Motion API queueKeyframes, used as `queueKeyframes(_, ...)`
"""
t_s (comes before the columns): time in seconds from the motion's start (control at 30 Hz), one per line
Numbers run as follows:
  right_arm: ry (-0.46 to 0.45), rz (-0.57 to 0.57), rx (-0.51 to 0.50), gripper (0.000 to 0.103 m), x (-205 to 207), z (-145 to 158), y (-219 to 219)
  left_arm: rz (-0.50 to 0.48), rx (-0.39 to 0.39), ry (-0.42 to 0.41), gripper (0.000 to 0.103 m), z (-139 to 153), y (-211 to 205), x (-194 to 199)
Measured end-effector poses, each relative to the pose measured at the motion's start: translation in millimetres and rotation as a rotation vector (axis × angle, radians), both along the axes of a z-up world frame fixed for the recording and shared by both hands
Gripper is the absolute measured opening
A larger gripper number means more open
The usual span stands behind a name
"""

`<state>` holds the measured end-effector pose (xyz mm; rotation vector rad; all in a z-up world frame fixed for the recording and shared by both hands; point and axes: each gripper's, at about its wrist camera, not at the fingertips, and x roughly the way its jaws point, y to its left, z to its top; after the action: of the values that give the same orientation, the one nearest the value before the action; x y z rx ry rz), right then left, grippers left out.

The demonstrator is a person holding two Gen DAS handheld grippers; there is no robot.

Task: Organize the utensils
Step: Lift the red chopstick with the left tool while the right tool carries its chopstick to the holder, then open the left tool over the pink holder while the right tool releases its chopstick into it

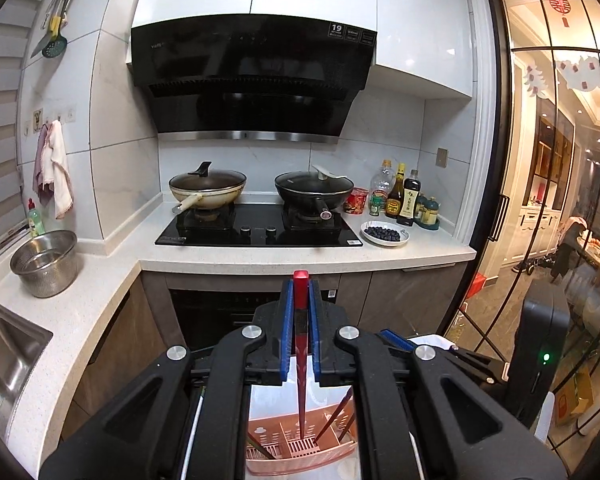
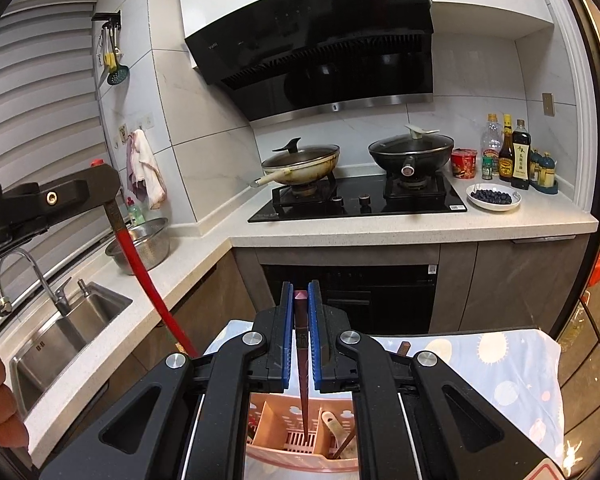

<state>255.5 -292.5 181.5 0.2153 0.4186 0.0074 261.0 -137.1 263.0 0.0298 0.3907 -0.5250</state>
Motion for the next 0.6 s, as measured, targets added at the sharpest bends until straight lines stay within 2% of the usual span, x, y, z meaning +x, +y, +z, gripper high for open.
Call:
queueKeyframes(0.5,0.053,0.002,-0.043,0.007,2.1,-13.9,6.0,0.021,0.038,0.120,0.007,-48.0,-12.4,21.3)
queueKeyframes(0.53,0.049,-0.003,-0.047,0.012,1.2,-14.3,6.1,0.023,0.037,0.121,0.008,-49.4,-11.5,21.0)
queueKeyframes(0.57,0.051,-0.008,-0.051,0.021,0.6,-14.9,6.5,0.038,0.038,0.123,0.015,-50.9,-10.1,21.0)
queueKeyframes(0.6,0.049,-0.008,-0.050,0.025,-0.2,-15.5,7.4,0.049,0.038,0.125,0.023,-52.3,-9.0,21.0)
